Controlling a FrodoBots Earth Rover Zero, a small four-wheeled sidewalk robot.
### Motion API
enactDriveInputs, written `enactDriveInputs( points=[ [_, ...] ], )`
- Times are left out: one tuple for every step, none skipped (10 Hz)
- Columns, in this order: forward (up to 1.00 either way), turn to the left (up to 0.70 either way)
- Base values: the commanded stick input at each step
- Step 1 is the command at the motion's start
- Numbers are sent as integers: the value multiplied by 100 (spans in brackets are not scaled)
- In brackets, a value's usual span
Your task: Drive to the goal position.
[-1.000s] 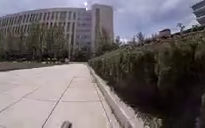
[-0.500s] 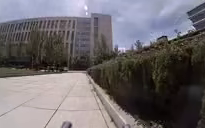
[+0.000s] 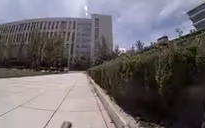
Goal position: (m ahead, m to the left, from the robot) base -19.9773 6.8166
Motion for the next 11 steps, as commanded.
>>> enactDriveInputs(
  points=[
    [70,35],
    [70,35],
    [70,35],
    [70,35],
    [70,35],
    [70,35],
    [70,35],
    [70,35],
    [70,35],
    [70,35],
    [70,35]
  ],
)
